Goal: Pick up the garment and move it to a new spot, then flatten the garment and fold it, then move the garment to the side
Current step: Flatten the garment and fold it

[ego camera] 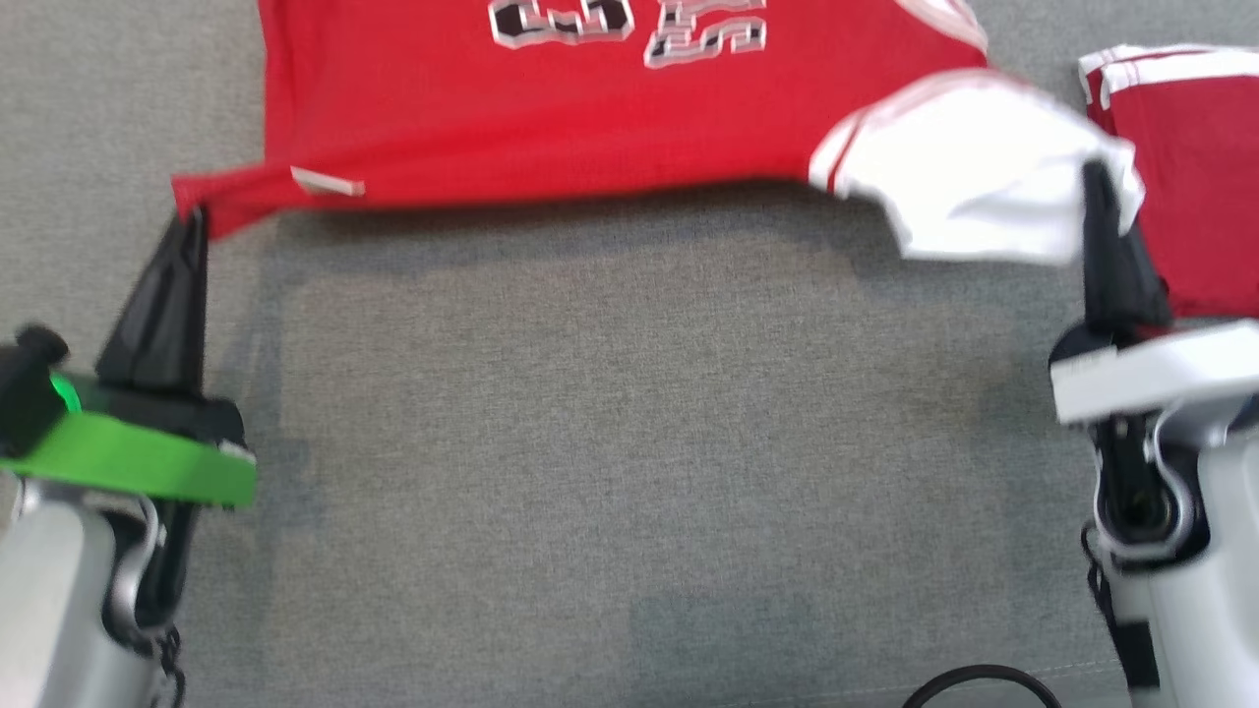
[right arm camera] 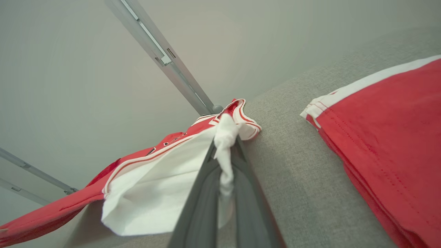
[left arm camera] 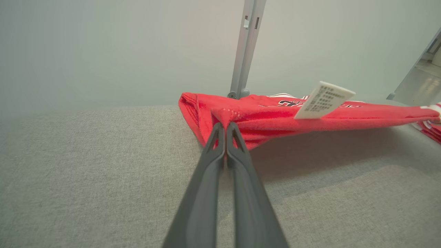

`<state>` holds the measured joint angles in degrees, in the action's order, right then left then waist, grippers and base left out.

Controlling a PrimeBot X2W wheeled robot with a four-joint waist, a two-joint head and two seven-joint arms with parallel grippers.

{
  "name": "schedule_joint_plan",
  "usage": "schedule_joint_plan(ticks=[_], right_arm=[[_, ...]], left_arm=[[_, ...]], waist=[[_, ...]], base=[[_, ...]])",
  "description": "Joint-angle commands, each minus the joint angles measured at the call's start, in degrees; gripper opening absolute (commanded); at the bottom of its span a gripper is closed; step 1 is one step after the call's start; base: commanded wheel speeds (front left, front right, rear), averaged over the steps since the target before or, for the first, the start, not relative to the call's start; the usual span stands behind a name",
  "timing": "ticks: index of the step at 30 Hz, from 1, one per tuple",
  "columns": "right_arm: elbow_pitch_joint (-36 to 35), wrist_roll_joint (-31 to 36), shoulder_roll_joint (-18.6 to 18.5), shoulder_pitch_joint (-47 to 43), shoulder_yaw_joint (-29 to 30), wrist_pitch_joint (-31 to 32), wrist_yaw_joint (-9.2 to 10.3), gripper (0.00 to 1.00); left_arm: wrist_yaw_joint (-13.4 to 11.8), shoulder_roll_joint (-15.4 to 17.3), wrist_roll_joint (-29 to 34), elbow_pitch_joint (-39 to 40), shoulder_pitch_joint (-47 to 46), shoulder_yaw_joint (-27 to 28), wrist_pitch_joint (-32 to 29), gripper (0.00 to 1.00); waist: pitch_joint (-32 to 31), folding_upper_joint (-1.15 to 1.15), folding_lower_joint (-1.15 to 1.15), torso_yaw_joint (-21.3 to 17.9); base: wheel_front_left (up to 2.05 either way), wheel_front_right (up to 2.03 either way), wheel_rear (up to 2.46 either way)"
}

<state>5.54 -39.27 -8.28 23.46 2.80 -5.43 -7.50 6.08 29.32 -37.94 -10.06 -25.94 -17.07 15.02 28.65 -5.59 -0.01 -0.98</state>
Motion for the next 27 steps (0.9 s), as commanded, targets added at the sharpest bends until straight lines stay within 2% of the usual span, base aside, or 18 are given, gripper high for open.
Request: schedule_joint_plan(ticks=[1, 8, 11, 12, 15, 20, 27], right_arm=[[-2.1, -1.3, 0.3, -4.7, 0.4, 1.8, 0.03, 0.0], [-9.3, -3.3, 0.6, -28.4, 2.1, 7.5, 0.04, 0.0], [-10.2, -4.3, 0.9, -36.3, 3.8, 7.5, 0.04, 0.0], [-10.2, -4.3, 0.9, -36.3, 3.8, 7.5, 0.04, 0.0], [-10.3, -5.5, 1.2, -42.9, 5.7, 8.0, 0.04, 0.0], [-8.4, -4.5, 0.2, -40.9, 5.9, 9.7, 0.04, 0.0], [-7.2, 0.2, -0.6, -27.3, 4.5, 16.1, 0.03, 0.0]], left_arm=[[-1.4, -0.6, 0.8, 1.3, 4.8, 1.4, 0.2, 0.0], [-8.1, -7.4, 4.8, 9.1, 30.4, 3.2, 0.2, 0.0], [-9.5, -11.3, 5.6, 10.3, 39.6, 3.5, 0.2, 0.0], [-9.5, -11.3, 5.6, 10.3, 39.6, 3.5, 0.2, 0.0], [-8.9, -15.1, 6.0, 11.0, 46.5, 3.2, 0.2, 0.0], [-7.8, -16.2, 4.6, 10.6, 46.6, 3.3, -0.4, 0.0], [-8.7, -11.7, 3.2, 15.0, 40.3, 4.7, -9.7, 0.0]], waist=[[-8.0, 0.0, 0.01, 1.6], [-16.2, 0.0, 0.01, 1.7], [-18.0, 0.0, 0.01, 1.8], [-18.0, 0.0, 0.01, 1.8], [-18.8, 0.0, 0.01, 2.2], [-18.1, 0.0, 0.01, 1.2], [-14.9, 0.0, 0.01, 0.3]], base=[[0.0, 0.0, 0.0], [0.0, 0.0, 0.0], [0.0, 0.0, 0.0], [0.0, 0.0, 0.0], [0.0, 0.0, 0.0], [0.0, 0.0, 0.0], [0.0, 0.0, 0.0]])
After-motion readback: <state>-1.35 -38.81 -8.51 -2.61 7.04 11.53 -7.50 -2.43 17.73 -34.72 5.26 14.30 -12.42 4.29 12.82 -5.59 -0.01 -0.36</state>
